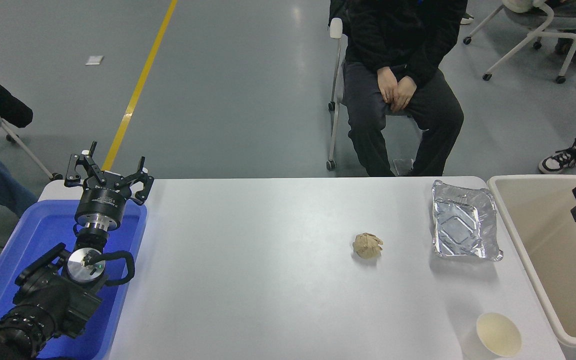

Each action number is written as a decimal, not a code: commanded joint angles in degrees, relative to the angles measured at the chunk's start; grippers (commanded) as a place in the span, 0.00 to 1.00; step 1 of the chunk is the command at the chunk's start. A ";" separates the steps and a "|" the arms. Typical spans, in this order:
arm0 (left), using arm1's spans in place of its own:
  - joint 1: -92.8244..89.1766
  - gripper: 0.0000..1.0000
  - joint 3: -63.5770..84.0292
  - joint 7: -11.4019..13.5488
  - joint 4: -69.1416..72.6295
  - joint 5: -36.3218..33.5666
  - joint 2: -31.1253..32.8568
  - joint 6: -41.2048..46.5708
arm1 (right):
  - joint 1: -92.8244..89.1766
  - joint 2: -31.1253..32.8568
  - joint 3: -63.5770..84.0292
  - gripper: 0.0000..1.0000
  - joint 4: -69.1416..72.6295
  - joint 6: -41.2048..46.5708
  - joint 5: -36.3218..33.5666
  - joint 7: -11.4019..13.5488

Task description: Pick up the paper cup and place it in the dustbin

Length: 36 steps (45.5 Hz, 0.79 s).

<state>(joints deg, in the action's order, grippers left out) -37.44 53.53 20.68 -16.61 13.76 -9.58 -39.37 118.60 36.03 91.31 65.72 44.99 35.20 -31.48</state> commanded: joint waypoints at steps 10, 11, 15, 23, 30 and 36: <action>0.00 0.99 0.00 0.06 0.00 0.04 0.00 0.00 | -7.33 3.52 -1.13 1.00 -4.29 0.01 -10.25 0.63; 0.00 0.99 0.00 -0.03 0.00 0.04 0.00 0.00 | -7.60 3.35 -1.04 1.00 -4.29 0.01 -9.72 0.89; 0.00 0.99 0.09 -0.03 0.00 0.04 0.00 0.00 | -9.26 2.03 -1.13 1.00 -4.72 0.01 -6.91 1.77; 0.00 0.99 0.09 0.06 0.00 0.04 0.00 0.00 | -12.25 -1.84 -1.13 1.00 -4.02 0.01 -2.42 6.86; 0.00 0.99 0.09 0.06 0.00 0.04 0.00 0.00 | -16.12 -2.63 -2.36 1.00 -1.83 0.01 -1.19 13.98; 0.00 0.99 0.09 -0.03 0.09 0.04 0.00 0.00 | -16.56 -1.75 -5.52 1.00 0.54 0.01 -1.19 18.29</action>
<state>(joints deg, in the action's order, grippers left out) -37.44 53.59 20.71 -16.61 13.78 -9.58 -39.37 104.87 34.54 89.21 63.30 45.00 32.54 -20.96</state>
